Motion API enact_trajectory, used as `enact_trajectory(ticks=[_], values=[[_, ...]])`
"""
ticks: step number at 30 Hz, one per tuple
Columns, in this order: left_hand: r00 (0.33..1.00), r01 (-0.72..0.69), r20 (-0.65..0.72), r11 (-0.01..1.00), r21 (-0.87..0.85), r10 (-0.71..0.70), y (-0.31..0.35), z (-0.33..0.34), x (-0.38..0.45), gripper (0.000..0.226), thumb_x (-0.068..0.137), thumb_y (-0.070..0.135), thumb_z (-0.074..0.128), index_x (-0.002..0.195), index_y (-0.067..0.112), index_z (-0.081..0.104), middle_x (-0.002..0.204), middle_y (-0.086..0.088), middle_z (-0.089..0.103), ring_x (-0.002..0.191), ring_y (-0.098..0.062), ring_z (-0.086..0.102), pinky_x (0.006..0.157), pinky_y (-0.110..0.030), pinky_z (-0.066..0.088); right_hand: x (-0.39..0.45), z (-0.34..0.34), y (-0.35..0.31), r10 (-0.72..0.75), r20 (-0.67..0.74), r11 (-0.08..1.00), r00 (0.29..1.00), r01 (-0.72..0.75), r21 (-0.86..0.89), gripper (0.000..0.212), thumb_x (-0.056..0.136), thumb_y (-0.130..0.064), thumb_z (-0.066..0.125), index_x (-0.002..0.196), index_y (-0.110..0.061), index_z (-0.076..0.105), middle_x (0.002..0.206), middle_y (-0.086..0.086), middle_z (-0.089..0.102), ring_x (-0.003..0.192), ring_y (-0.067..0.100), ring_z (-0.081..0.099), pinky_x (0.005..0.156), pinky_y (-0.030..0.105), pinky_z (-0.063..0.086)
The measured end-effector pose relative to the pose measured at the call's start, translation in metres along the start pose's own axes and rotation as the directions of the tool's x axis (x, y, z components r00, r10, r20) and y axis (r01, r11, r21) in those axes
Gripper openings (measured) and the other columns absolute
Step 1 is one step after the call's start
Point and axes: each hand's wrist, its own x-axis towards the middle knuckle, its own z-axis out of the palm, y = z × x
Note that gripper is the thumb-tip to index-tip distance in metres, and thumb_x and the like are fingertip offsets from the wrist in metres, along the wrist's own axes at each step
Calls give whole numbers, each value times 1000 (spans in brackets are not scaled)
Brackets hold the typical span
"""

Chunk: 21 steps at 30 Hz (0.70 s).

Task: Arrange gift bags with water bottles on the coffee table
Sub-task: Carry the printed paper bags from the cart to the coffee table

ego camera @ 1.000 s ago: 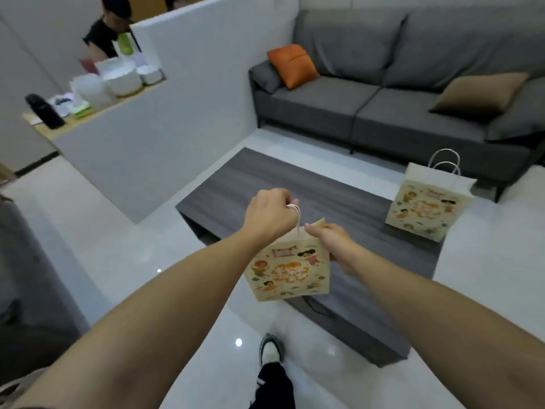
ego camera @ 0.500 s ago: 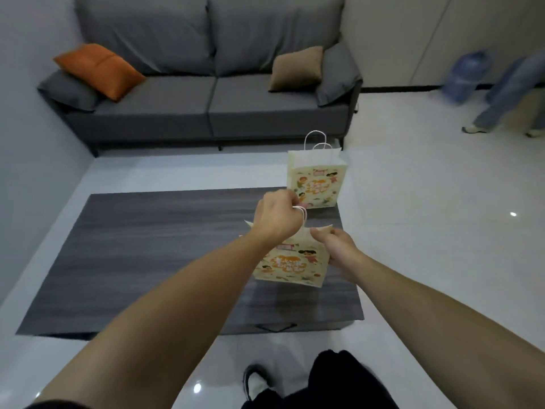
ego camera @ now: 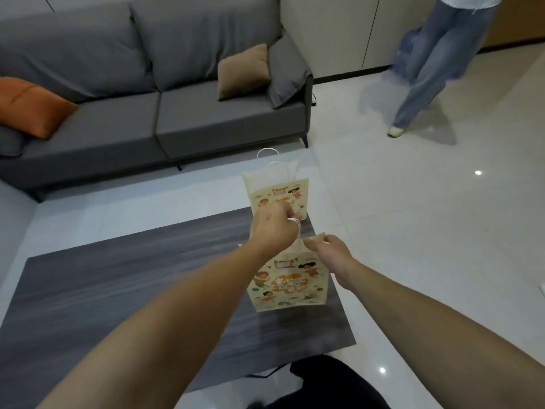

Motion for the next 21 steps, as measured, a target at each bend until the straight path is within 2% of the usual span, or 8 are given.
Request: enact_trajectory(ticks=[3, 6, 9, 11, 13, 16, 18, 21], values=[[999, 26, 24, 999, 27, -27, 9, 10, 31, 20, 97, 31, 57, 92, 17, 70, 87, -2, 67, 86, -26, 61, 66, -32, 47, 31, -11, -13, 19, -5, 1000, 1000, -19, -10, 61, 83, -54, 71, 129, -19, 52, 122, 5, 64, 107, 26, 64, 94, 48, 54], [998, 58, 15, 997, 46, -59, 14, 19, 59, 20, 98, 32, 57, 91, 18, 70, 91, -4, 69, 85, -25, 61, 71, -36, 54, 64, -19, -27, 12, 2, 1000, 1000, -12, -28, 50, 88, -49, 70, 123, -20, 51, 118, 2, 62, 106, 25, 63, 91, 44, 54], [994, 104, 23, 994, 42, -105, 13, 29, 85, 20, 99, 33, 57, 94, 18, 70, 89, -1, 67, 85, -24, 60, 74, -38, 56, 93, -22, -44, 12, 22, 999, 1000, -11, -44, 42, 88, -45, 71, 117, -20, 55, 113, 3, 67, 100, 25, 66, 79, 39, 57], [990, 137, 22, 990, 25, -137, 10, 35, 101, 21, 99, 34, 57, 96, 18, 71, 92, -2, 68, 85, -25, 62, 73, -38, 57, 112, -23, -53, 13, 32, 998, 999, -11, -55, 38, 88, -43, 71, 115, -21, 55, 112, 5, 68, 97, 25, 67, 76, 38, 58], [987, 159, 11, 987, 19, -160, 5, 41, 115, 19, 99, 31, 57, 97, 18, 71, 94, -1, 69, 83, -23, 61, 70, -34, 52, 127, -21, -61, 22, 36, 997, 999, -20, -72, 42, 89, -40, 71, 122, -20, 54, 120, 5, 66, 102, 25, 66, 74, 35, 57], [979, 201, 20, 978, 55, -202, -8, 49, 126, 17, 99, 28, 58, 96, 16, 70, 91, -4, 66, 82, -24, 56, 68, -30, 40, 142, -16, -65, 30, 23, 987, 999, -26, -161, 69, 92, -37, 69, 150, -19, 36, 139, 8, 56, 121, 30, 57, 89, 36, 51], [972, 227, 45, 971, 81, -231, -19, 55, 129, 14, 96, 22, 58, 97, 16, 71, 94, -6, 67, 83, -25, 57, 65, -30, 39, 148, -11, -62, 46, 24, 977, 999, -40, -211, 75, 90, -38, 71, 151, -17, 34, 139, 8, 56, 122, 32, 57, 97, 41, 51], [964, 252, 70, 965, 68, -257, -24, 60, 133, 19, 90, 11, 54, 97, 17, 71, 93, -4, 67, 80, -20, 54, 62, -28, 38, 151, -6, -59, 66, 16, 973, 998, -60, -222, 72, 88, -40, 72, 147, -17, 38, 133, 8, 59, 117, 31, 59, 97, 45, 53]])
